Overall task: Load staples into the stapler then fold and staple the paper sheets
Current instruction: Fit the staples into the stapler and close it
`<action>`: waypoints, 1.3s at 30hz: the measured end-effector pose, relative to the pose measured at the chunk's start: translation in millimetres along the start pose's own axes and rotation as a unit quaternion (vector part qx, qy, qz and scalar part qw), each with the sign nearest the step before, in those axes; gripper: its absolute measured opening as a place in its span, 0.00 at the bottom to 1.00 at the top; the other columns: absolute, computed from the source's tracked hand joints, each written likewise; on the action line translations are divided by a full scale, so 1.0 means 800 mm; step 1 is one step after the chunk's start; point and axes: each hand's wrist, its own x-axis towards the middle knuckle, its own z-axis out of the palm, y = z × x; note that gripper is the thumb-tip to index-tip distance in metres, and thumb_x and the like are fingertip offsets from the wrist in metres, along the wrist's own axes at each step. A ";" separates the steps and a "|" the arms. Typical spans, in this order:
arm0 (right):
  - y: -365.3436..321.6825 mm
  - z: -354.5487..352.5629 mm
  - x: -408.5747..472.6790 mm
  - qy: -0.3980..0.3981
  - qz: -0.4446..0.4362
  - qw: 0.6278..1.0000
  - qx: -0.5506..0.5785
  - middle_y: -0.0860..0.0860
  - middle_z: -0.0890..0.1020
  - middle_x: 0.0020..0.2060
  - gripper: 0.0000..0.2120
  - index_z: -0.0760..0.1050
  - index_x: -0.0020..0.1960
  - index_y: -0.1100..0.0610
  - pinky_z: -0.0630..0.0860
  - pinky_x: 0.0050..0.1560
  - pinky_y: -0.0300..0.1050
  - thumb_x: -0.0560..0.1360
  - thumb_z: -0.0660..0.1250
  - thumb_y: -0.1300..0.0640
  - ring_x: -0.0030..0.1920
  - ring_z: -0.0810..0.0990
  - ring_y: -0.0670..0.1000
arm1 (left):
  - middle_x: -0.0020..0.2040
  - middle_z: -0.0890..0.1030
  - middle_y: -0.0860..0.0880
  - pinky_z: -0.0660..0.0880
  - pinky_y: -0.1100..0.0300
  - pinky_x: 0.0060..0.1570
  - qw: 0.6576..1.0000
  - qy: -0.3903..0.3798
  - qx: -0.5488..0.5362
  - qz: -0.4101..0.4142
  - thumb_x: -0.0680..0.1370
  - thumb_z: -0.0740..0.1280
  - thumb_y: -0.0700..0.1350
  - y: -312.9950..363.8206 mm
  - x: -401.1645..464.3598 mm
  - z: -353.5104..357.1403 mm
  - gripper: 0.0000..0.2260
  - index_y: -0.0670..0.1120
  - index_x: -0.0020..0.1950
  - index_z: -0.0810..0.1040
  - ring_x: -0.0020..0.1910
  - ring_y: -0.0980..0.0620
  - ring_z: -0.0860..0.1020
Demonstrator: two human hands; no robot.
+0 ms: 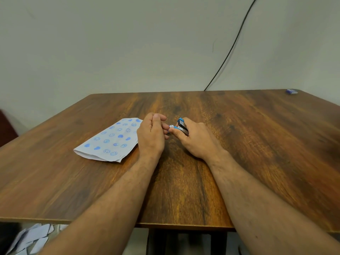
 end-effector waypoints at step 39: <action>0.000 0.004 0.002 -0.062 0.047 0.997 -0.018 0.46 0.81 0.56 0.21 0.79 0.64 0.47 0.70 0.61 0.47 0.72 0.74 0.46 0.58 0.73 0.48 | 0.49 0.84 0.50 0.73 0.67 0.40 0.990 0.030 0.129 -0.052 0.80 0.61 0.39 0.000 0.000 -0.001 0.11 0.49 0.54 0.81 0.50 0.53 0.81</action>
